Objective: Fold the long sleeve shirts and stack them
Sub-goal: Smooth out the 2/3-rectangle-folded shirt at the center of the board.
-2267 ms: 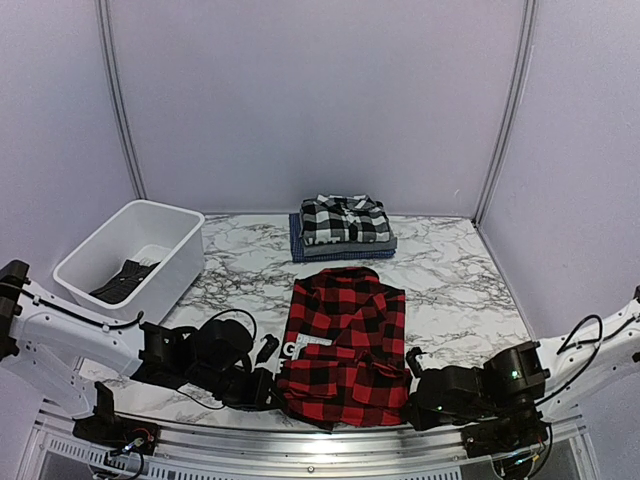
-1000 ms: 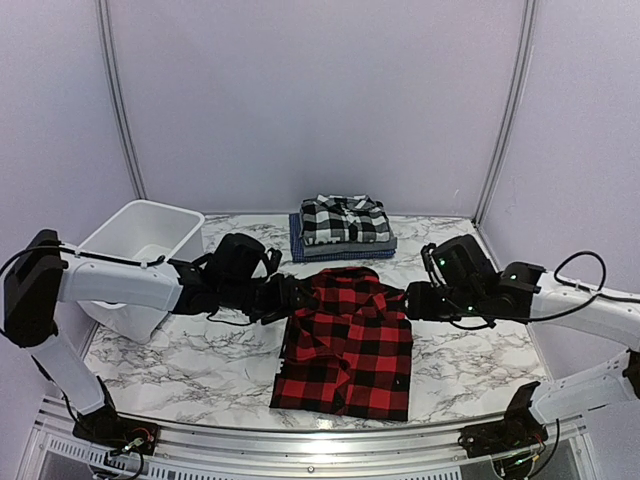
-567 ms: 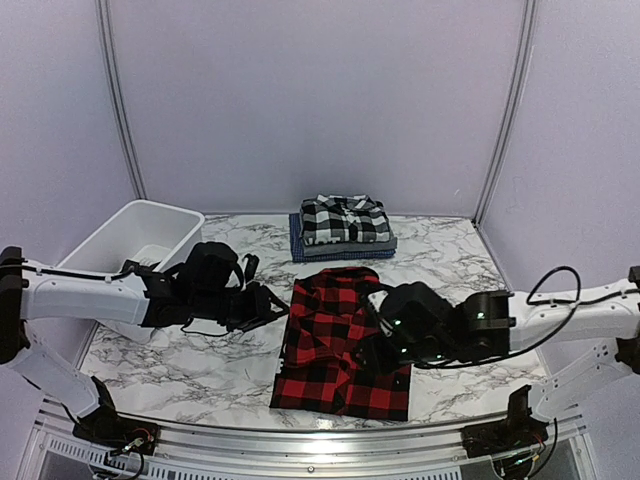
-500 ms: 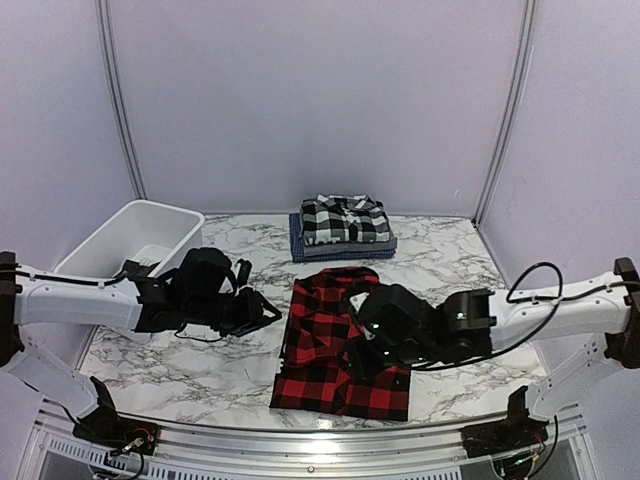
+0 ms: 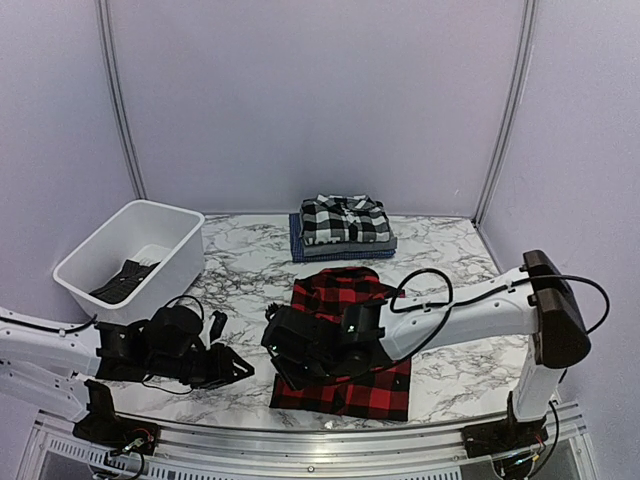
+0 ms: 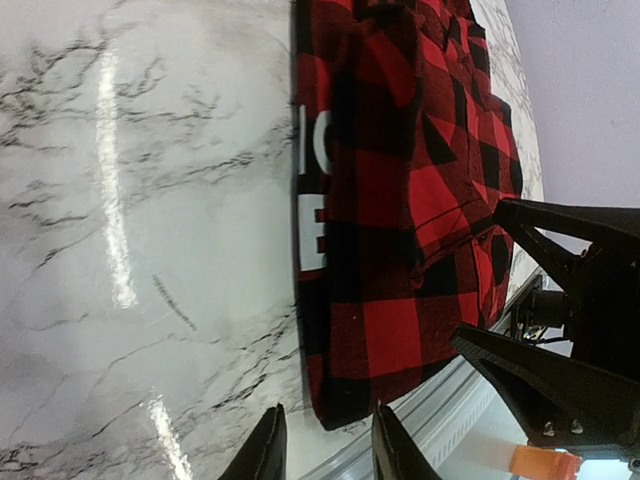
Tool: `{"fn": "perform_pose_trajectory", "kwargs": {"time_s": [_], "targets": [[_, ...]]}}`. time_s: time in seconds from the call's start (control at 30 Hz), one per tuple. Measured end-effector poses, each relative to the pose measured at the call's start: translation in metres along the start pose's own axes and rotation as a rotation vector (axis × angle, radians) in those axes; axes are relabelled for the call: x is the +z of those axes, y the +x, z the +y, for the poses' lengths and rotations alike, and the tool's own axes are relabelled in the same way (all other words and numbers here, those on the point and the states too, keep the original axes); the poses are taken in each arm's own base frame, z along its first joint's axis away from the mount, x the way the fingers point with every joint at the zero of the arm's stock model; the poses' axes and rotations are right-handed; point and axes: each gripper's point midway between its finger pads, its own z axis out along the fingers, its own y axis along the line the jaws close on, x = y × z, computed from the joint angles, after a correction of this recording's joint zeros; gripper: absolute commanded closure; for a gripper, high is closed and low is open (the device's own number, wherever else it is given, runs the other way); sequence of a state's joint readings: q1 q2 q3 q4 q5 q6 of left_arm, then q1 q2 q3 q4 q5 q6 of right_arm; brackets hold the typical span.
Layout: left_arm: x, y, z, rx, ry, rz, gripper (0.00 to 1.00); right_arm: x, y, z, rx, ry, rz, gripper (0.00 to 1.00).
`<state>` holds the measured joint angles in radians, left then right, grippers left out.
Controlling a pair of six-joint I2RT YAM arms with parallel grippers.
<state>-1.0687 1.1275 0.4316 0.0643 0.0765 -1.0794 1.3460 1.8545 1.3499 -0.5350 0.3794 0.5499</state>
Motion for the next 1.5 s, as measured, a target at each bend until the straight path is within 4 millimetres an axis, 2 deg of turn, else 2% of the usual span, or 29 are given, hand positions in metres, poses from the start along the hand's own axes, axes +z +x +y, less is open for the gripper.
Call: {"fn": "perform_pose_trajectory", "kwargs": {"time_s": [0.07,0.2,0.37,0.47,0.6,0.67,0.77,0.87,1.0,1.1,1.23,1.4,1.5], "targets": [[-0.008,0.000,0.009,-0.027,-0.006,-0.028,0.69,0.005,0.001,0.004,-0.026,0.034,0.008,0.33],[-0.022,-0.005,0.014,-0.063,0.008,-0.083,0.69,0.016,0.000,0.012,-0.070,0.106,0.016,0.33],[-0.028,-0.007,0.014,-0.082,0.009,-0.101,0.68,0.030,0.004,0.009,-0.117,0.222,0.036,0.45],[-0.028,-0.006,0.017,-0.084,-0.003,-0.096,0.68,0.035,0.010,0.000,-0.148,0.295,0.054,0.60],[-0.028,-0.005,0.018,-0.082,-0.007,-0.094,0.68,0.034,0.013,-0.010,-0.165,0.357,0.063,0.91],[-0.026,-0.004,0.020,-0.074,-0.013,-0.084,0.68,0.032,0.010,-0.015,-0.156,0.374,0.053,1.00],[-0.019,0.003,0.022,-0.042,-0.038,-0.043,0.67,0.027,0.004,-0.020,-0.141,0.376,0.041,1.00],[-0.008,0.010,0.020,0.000,-0.059,0.015,0.67,0.012,-0.010,-0.033,-0.097,0.360,0.009,1.00],[0.007,0.012,0.004,0.052,-0.041,0.066,0.64,-0.009,-0.035,-0.059,-0.012,0.339,-0.047,1.00],[0.021,0.010,-0.012,0.088,-0.014,0.093,0.64,-0.014,-0.046,-0.079,0.043,0.332,-0.066,0.89],[0.039,0.008,-0.026,0.126,0.000,0.119,0.65,-0.001,-0.041,-0.105,0.083,0.334,-0.033,0.70],[0.053,0.007,-0.022,0.139,-0.034,0.131,0.68,0.009,-0.032,-0.125,0.123,0.337,0.015,0.40],[0.057,0.009,-0.015,0.140,-0.061,0.135,0.68,0.005,-0.027,-0.129,0.147,0.321,0.014,0.29]]}}
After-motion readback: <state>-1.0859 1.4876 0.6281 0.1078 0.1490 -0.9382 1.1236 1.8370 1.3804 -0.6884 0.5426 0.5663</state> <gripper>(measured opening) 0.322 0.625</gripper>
